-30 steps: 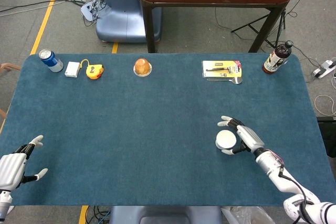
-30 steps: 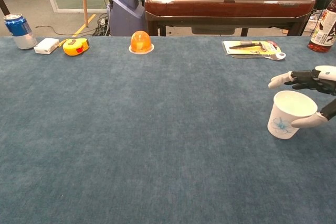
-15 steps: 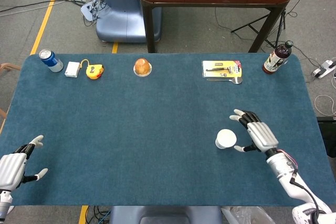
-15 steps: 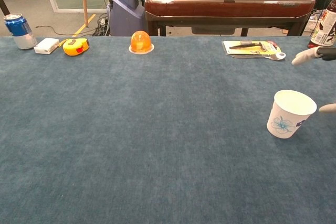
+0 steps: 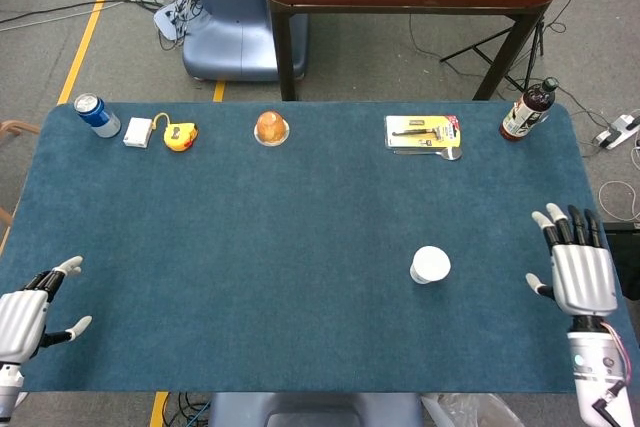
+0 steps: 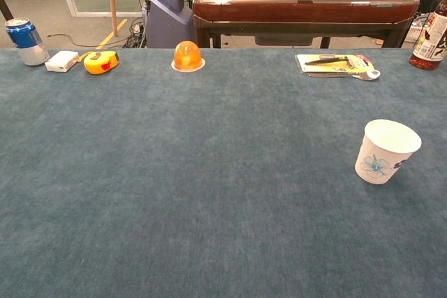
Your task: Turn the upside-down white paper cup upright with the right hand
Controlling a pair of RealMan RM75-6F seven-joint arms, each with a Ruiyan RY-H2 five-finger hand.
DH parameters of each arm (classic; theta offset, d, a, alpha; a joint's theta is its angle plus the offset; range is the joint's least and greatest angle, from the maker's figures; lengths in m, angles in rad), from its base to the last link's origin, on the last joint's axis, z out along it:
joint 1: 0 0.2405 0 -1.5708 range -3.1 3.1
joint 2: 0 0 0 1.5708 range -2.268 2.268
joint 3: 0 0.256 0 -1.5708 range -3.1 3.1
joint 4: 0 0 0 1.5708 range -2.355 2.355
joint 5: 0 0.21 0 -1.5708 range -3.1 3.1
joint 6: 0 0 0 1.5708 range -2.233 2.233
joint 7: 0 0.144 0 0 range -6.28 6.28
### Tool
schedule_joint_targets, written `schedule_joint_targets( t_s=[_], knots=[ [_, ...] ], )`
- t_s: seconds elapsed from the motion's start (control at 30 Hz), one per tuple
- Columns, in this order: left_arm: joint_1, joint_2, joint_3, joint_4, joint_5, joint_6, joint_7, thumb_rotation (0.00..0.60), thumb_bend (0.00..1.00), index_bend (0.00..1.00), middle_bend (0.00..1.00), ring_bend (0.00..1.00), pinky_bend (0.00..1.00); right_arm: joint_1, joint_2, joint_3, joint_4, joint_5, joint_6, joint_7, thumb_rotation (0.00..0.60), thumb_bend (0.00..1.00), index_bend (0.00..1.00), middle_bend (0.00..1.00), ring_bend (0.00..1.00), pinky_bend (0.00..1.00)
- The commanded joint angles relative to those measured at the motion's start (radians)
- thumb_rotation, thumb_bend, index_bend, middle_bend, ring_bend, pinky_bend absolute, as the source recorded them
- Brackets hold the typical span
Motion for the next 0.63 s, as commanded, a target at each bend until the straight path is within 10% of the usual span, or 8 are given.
schedule_joint_targets(
  t_s=[0.03,0.63],
  knots=[
    [0.000,-0.003,-0.002,0.003,-0.006,-0.002,0.006,0.600,0.15,0.17,0.29,0.27,0.46,-0.034,0.012,-0.013,0.003,-0.013,0.026,0.025,0.600,0.01,0.20,0.12,0.00,0.00],
    [-0.013,0.002,-0.003,0.002,-0.030,-0.045,0.004,0.600,0.15,0.17,0.29,0.27,0.46,-0.055,0.043,0.035,0.038,0.024,-0.017,0.122,0.600,0.01,0.21,0.12,0.00,0.00]
  ],
)
